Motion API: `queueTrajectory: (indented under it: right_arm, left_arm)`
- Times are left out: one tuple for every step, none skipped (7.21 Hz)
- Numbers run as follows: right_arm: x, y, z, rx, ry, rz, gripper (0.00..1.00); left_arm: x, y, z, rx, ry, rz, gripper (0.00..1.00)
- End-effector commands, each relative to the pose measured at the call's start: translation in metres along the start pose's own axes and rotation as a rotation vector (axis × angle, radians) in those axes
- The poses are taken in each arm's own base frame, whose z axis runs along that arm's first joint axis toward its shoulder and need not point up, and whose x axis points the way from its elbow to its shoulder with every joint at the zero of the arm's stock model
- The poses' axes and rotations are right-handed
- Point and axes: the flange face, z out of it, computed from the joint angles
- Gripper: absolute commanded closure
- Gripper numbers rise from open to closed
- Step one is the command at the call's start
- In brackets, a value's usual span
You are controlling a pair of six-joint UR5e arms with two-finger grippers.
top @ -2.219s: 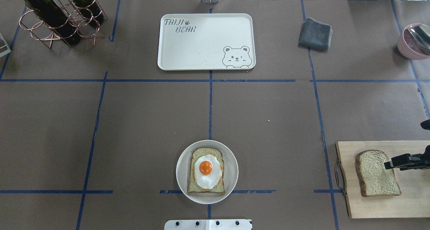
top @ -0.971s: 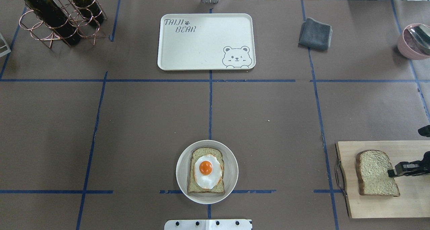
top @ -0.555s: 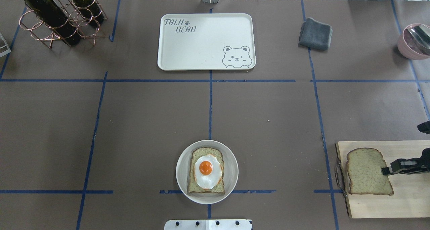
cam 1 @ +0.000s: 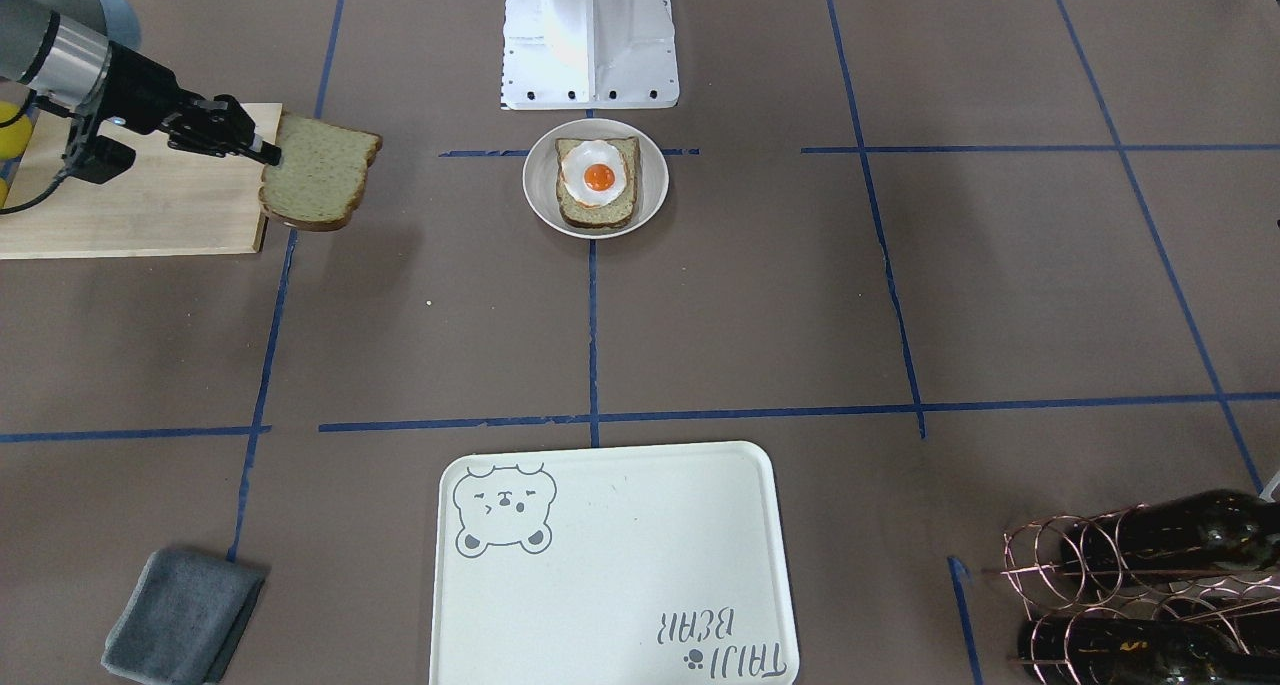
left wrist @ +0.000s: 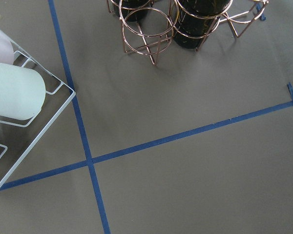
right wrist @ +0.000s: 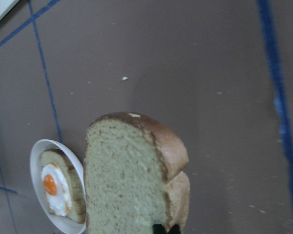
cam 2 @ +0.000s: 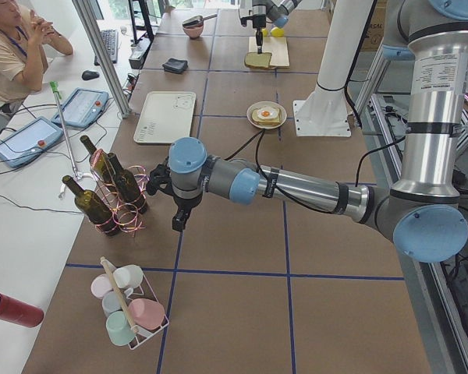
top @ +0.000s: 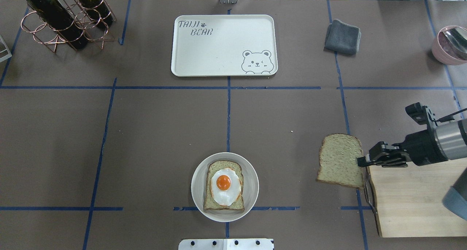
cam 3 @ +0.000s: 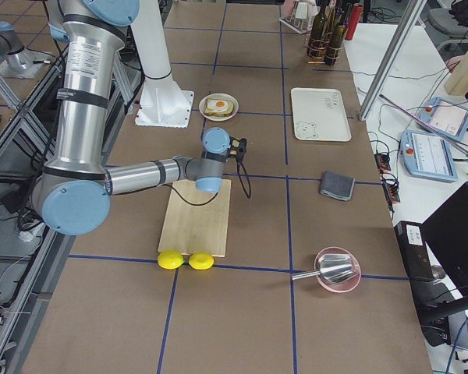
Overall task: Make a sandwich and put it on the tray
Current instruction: 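Lift the bread slice with the right gripper and carry it over the egg plate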
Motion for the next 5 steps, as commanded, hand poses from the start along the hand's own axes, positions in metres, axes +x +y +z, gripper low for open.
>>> queueTrajectory:
  right_arm:
    - [-0.093, 0.002, 0.087, -0.036, -0.103, 0.039, 1.0]
    - [-0.117, 0.016, 0.131, -0.003, -0.105, 0.047, 1.0]
    - [-0.14, 0.036, 0.168, 0.018, -0.11, 0.048, 1.0]
    - [-0.157, 0.053, 0.195, 0.027, -0.093, 0.056, 1.0]
    - [-0.156, 0.065, 0.213, 0.009, -0.069, 0.063, 1.0]
  left_arm:
    - [-0.001, 0.0, 0.001, -0.002, 0.001, -0.001, 0.0]
    - [0.0, 0.0, 0.001, -0.003, 0.002, 0.0, 0.0]
    - [-0.002, 0.001, 0.003, -0.006, 0.002, -0.002, 0.0]
    - [-0.001, 0.0, 0.002, -0.004, 0.002, 0.001, 0.0]
    - [0.0, 0.0, 0.001, -0.002, 0.002, 0.002, 0.0]
